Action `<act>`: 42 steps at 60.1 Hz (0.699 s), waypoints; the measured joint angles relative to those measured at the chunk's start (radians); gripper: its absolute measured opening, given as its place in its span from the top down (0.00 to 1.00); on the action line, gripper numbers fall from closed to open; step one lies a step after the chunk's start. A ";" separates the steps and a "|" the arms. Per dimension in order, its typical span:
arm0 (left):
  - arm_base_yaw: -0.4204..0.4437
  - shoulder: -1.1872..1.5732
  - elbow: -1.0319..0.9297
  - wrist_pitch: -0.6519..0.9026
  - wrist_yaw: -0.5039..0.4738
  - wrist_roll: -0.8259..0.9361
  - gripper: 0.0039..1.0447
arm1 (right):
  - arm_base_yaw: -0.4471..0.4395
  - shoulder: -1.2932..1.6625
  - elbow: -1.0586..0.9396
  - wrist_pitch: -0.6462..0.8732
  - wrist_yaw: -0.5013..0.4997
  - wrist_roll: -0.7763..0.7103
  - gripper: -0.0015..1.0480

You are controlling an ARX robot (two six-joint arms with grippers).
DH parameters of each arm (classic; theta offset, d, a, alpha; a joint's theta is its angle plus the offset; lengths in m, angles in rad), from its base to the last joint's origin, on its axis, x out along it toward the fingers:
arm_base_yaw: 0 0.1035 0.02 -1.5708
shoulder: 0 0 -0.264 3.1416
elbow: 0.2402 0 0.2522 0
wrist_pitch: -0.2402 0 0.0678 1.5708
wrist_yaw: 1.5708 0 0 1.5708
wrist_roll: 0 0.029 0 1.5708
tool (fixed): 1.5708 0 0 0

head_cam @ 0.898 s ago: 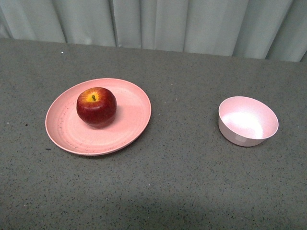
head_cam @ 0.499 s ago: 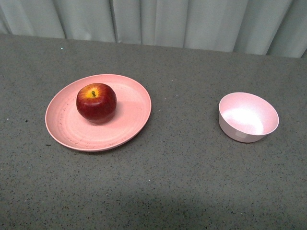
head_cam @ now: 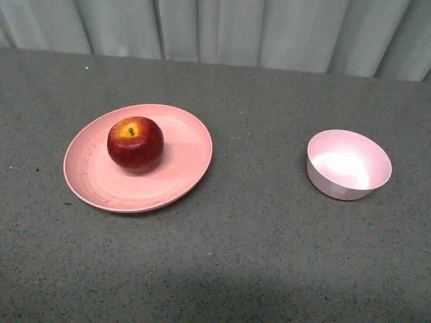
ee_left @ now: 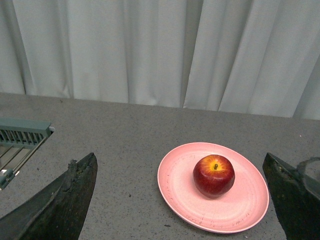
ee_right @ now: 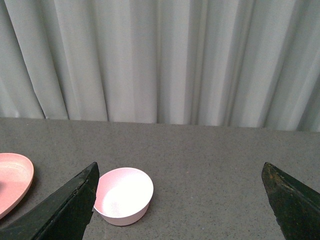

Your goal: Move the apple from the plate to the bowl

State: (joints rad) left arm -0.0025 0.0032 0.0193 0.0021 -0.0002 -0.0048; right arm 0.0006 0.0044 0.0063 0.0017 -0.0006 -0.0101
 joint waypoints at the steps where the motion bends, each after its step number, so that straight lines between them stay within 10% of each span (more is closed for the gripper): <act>1: 0.000 0.000 0.000 0.000 0.000 0.000 0.06 | 0.000 0.000 0.000 0.000 0.000 0.000 0.09; 42: 0.000 0.000 0.000 0.000 0.000 0.000 0.06 | 0.000 0.000 0.000 0.000 0.000 0.000 0.09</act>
State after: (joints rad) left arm -0.0025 0.0032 0.0193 0.0021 -0.0002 -0.0048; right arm 0.0006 0.0044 0.0063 0.0017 -0.0006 -0.0101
